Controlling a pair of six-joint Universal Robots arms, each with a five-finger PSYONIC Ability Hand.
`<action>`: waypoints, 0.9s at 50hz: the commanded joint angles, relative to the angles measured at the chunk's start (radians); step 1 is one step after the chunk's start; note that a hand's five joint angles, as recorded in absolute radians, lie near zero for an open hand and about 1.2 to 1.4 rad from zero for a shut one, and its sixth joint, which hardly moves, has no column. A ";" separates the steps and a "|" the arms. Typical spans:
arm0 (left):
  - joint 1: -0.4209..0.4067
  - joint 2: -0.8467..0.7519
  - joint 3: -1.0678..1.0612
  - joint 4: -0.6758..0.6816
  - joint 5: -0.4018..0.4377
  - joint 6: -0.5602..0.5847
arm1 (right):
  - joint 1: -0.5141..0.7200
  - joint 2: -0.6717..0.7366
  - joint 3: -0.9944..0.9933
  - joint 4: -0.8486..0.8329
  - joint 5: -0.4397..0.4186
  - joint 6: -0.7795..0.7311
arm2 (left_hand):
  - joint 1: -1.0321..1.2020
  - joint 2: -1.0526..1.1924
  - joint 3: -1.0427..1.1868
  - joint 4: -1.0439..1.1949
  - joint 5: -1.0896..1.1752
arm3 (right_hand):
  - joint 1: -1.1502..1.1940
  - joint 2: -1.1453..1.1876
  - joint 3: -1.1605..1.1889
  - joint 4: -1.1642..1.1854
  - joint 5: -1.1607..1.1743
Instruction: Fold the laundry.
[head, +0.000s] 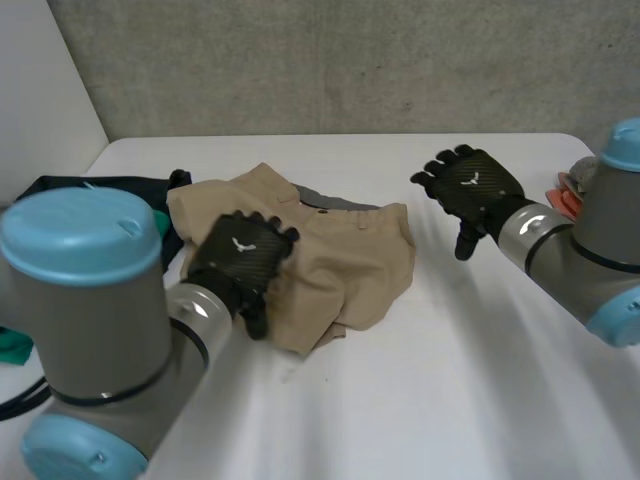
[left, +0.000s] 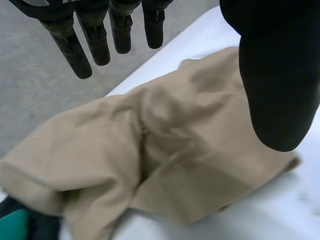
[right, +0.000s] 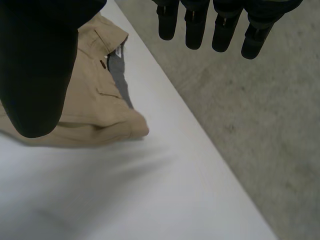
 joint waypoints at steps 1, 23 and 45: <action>-0.094 -0.085 0.016 0.032 -0.010 -0.003 | 0.000 0.203 -0.197 -0.047 -0.135 -0.131 | 0.006 -0.006 -0.010 -0.005 -0.025 | 0.000 0.013 0.013 0.013 -0.001; -0.113 -0.411 0.221 0.149 -0.136 0.098 | 0.037 0.602 -0.624 -0.027 -0.186 -0.281 | 0.174 0.161 0.157 0.162 0.143 | 0.191 0.204 0.203 0.204 0.190; -0.059 -0.259 0.229 0.144 -0.137 0.012 | 0.036 0.552 -0.596 -0.036 -0.203 -0.168 | 1.204 1.191 1.187 1.193 1.173 | 1.178 1.191 1.190 1.191 1.177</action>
